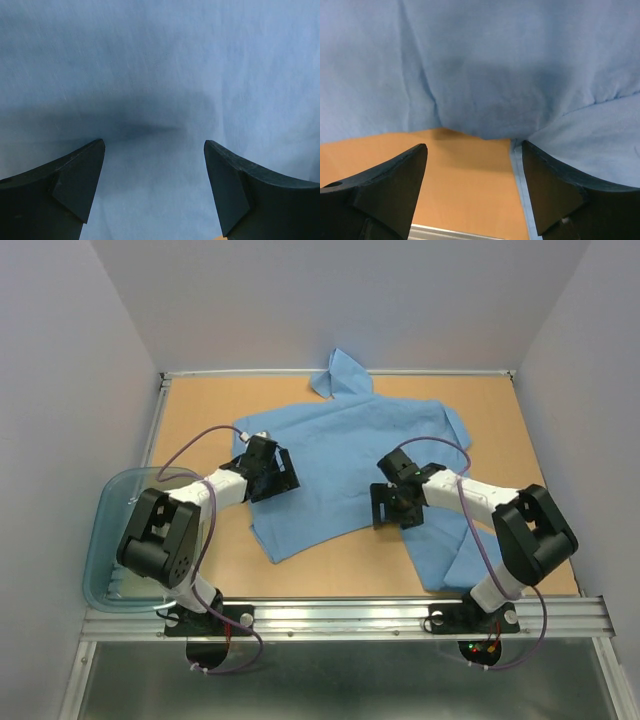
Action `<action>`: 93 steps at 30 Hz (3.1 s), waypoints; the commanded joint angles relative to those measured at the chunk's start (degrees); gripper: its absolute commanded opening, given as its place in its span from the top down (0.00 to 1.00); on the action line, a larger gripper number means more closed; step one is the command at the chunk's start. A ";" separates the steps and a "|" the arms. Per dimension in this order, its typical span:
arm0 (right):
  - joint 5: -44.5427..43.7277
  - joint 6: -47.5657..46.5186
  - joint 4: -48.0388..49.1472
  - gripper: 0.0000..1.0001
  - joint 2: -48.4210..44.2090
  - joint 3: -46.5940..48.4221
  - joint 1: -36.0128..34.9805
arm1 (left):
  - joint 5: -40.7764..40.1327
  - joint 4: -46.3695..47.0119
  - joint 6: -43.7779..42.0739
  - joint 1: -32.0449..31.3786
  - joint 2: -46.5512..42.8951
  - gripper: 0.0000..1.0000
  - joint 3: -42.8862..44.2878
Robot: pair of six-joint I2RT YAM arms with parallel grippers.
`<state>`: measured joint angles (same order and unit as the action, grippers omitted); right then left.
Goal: Fold and stack the long sleeve shirts
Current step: Flatten the shirt out
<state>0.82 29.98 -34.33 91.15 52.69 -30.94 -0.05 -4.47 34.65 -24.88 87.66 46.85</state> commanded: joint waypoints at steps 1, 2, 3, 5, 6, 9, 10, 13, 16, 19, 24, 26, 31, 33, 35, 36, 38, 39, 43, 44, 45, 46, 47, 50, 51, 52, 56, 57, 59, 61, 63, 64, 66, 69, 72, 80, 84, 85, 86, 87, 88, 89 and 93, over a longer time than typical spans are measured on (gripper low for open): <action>6.98 4.82 -0.48 0.21 2.09 -0.13 -7.79 | -0.30 2.45 -2.92 3.87 3.21 0.07 5.17; 8.83 5.35 -0.39 0.21 2.53 -0.30 -8.87 | -0.30 2.45 -3.27 4.31 3.66 0.08 5.88; 10.59 5.70 -0.39 0.21 2.97 -0.22 -10.01 | -0.30 1.93 -4.06 4.84 4.01 0.08 7.62; 15.14 5.88 -0.48 0.21 4.11 0.40 -13.60 | -0.30 0.70 -4.94 5.72 4.54 0.08 9.39; 17.09 5.71 -0.48 0.21 4.29 0.66 -14.75 | -0.73 0.26 -5.38 5.90 4.45 0.08 11.05; 26.58 3.25 -0.48 0.21 4.12 3.47 -17.13 | -1.61 -1.15 -7.05 6.25 3.84 0.08 13.78; 28.17 1.68 -0.65 0.21 3.51 5.65 -17.05 | -2.14 -1.59 -8.01 6.25 3.23 0.08 14.40; 25.30 -1.84 -5.64 0.19 0.70 12.76 -16.44 | -1.79 -2.38 -9.07 6.16 0.95 0.08 15.29; 16.08 -5.62 -13.04 0.20 0.17 23.84 -9.78 | -0.83 -2.21 -10.66 4.59 -1.78 0.08 15.20; 10.62 -8.87 -13.58 0.23 0.42 29.57 5.30 | -0.21 -2.04 -12.59 0.11 -2.40 0.08 15.90; 3.76 -13.62 -13.05 0.25 7.36 38.62 12.13 | 3.04 -1.68 -12.59 -6.40 0.84 0.08 18.27; 2.00 -14.07 -12.52 0.27 11.58 40.65 12.66 | 3.31 -2.21 -11.46 -7.81 2.60 0.08 19.50; -0.29 -12.14 -4.89 0.30 15.63 34.17 12.75 | 0.50 -2.21 -9.52 -8.51 2.70 0.08 18.90; -0.03 -10.56 -1.38 0.31 16.77 28.89 12.66 | -1.87 -2.91 -9.34 -8.43 2.52 0.08 18.54; 1.19 -9.33 1.35 0.32 16.60 23.55 12.57 | -3.19 -3.79 -9.34 -8.43 2.08 0.08 18.37; 1.72 -8.71 2.06 0.32 15.56 21.86 12.48 | -3.55 -3.88 -9.43 -8.51 1.91 0.08 18.10; 3.83 -7.40 3.82 0.32 13.88 16.60 11.26 | -4.07 -3.88 -9.25 -8.51 1.29 0.08 17.75; 3.93 -6.95 4.09 0.32 12.74 14.74 10.47 | -4.51 -3.79 -9.17 -8.43 1.03 0.08 17.58; 5.85 -4.14 4.35 0.32 8.43 6.83 6.25 | -4.52 -3.70 -8.90 -8.51 0.94 0.08 18.10; 7.25 -3.18 4.44 0.32 6.95 4.90 4.85 | -4.34 -3.70 -8.90 -8.51 1.20 0.08 18.36; 10.22 -2.74 4.53 0.32 6.41 1.92 4.14 | -4.25 -3.62 -8.82 -8.51 1.37 0.08 18.89; 11.30 -1.77 4.53 0.32 5.53 0.24 2.83 | -4.25 -3.70 -8.81 -8.60 1.72 0.08 19.15; 12.18 -1.33 4.53 0.32 3.70 -1.17 2.12 | -4.34 -3.79 -8.90 -8.60 1.99 0.08 19.33; 16.74 0.43 4.44 0.32 0.16 -6.01 0.53 | -4.08 -3.70 -8.73 -8.69 3.22 0.08 20.47; 19.80 0.61 4.18 0.31 -2.62 -6.97 0.44 | -3.99 -3.70 -8.73 -8.78 3.48 0.08 20.73; 21.23 0.70 3.66 0.31 -3.78 -7.68 0.35 | -3.64 -3.70 -8.64 -8.86 4.18 0.08 21.17; 21.00 -1.66 -2.48 0.30 -10.72 -0.88 0.35 | -2.24 -3.53 -7.85 -9.48 6.64 0.08 20.92; 18.80 -2.55 -4.24 0.30 -11.52 1.95 0.44 | -1.88 -3.62 -7.76 -10.00 7.08 0.08 20.65; 13.71 -5.35 -7.93 0.30 -10.92 9.59 1.57 | -1.27 -3.62 -7.59 -10.36 8.05 0.08 19.07; 8.42 -7.03 -11.02 0.31 -8.64 19.71 3.94 | -0.48 -3.44 -6.97 -10.45 7.97 0.08 16.54; 6.31 -8.35 -10.76 0.32 -5.22 27.33 9.82 | -0.30 -3.27 -6.45 -10.45 7.44 0.08 13.90; 5.34 -8.62 -10.67 0.33 -5.20 29.64 11.85 | -0.30 -3.26 -6.35 -10.45 7.44 0.08 13.01; 1.05 -9.75 -9.80 0.38 -0.40 34.57 15.11 | 1.36 -3.35 -6.27 -10.45 7.00 0.08 11.78; -0.64 -11.60 -8.13 0.45 6.91 42.49 17.22 | 2.34 -4.05 -7.05 -10.45 6.74 0.08 10.37; -2.57 -14.32 -3.32 0.49 12.88 45.75 18.72 | 2.69 -6.33 -8.20 -10.36 6.65 0.08 10.45; -3.55 -22.67 1.89 0.58 27.93 52.78 19.34 | 4.71 -8.27 -9.17 -10.18 7.09 0.08 10.02; 3.47 -24.26 3.21 0.54 30.75 52.62 19.34 | 5.15 -8.80 -9.52 -10.18 7.18 0.08 9.49; 4.01 -24.35 3.65 0.53 30.84 52.17 19.16 | 5.41 -8.98 -9.60 -10.18 7.26 0.08 9.49; 4.10 -24.61 4.17 0.51 31.19 51.73 19.07 | 5.68 -9.06 -9.61 -10.18 7.26 0.08 9.31; 3.58 -24.62 4.44 0.50 31.45 51.38 19.07 | 6.03 -9.07 -9.61 -10.18 7.35 0.08 9.14; 3.31 -24.70 4.79 0.49 31.71 50.85 19.07 | 6.64 -9.15 -9.69 -10.18 7.09 0.08 9.05; 2.96 -25.05 5.06 0.47 32.06 50.76 19.16 | 6.91 -9.24 -9.69 -10.18 7.00 0.08 8.87; 3.23 -26.11 6.46 0.44 34.96 51.02 18.72 | 6.56 -9.50 -9.69 -10.18 6.03 0.08 7.99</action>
<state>3.25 6.00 -32.01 124.16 101.58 -11.70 5.78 -12.64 25.82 -35.16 96.25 56.42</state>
